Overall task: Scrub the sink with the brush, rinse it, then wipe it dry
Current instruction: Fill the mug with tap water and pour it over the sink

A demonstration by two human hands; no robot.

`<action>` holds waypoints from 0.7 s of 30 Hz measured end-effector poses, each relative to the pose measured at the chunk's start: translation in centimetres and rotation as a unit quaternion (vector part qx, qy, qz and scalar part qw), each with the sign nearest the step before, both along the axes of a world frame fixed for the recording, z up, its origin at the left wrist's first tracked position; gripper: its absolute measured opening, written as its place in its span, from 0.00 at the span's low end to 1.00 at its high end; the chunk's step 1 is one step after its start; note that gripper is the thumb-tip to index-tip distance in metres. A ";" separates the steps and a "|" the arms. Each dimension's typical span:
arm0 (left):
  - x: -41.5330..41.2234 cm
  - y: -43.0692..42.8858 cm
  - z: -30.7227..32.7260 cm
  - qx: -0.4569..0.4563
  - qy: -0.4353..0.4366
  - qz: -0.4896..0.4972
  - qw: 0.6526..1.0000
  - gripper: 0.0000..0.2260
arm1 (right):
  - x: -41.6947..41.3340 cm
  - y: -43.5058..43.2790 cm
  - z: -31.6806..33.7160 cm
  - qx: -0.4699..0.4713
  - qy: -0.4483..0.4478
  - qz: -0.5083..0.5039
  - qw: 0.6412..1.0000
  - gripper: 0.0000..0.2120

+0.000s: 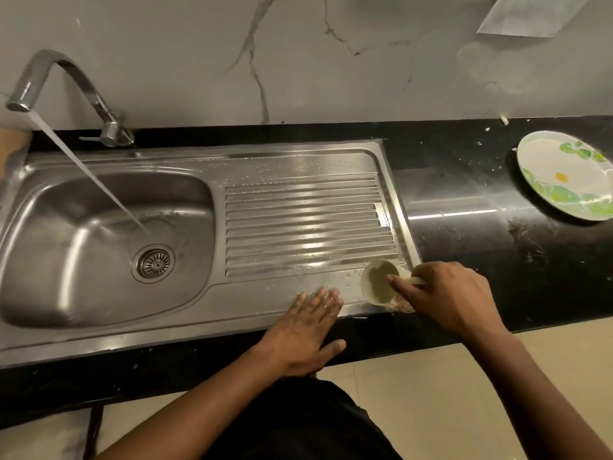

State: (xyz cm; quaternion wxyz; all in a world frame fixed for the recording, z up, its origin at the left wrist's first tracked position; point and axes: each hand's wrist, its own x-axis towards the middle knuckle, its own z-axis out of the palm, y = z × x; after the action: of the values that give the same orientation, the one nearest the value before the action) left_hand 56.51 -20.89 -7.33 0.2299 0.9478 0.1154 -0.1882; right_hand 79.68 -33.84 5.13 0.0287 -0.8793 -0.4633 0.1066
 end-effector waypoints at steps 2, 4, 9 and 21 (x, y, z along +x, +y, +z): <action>1.2 -0.7 -0.1 0.003 -0.005 -0.028 1.000 0.34 | -0.3 0.2 -0.1 -0.022 -0.012 0.015 1.000 0.28; 2.4 -1.1 -0.3 0.011 -0.006 -0.038 0.999 0.35 | -0.6 0.4 -0.2 -0.037 -0.014 0.030 0.999 0.28; 4.1 -1.0 -0.7 0.019 -0.020 -0.002 1.000 0.35 | -0.2 0.3 -0.5 -0.029 -0.007 0.038 0.999 0.29; -0.4 1.7 -0.9 0.070 0.050 0.194 0.977 0.37 | 3.6 -2.4 0.7 0.021 0.016 -0.025 0.999 0.31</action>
State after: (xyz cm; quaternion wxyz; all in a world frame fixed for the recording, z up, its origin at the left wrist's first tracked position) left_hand 56.14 -19.19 -8.25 0.1890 0.9106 0.3213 -0.1785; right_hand 83.25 -36.26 5.80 0.0573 -0.8881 -0.4426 0.1103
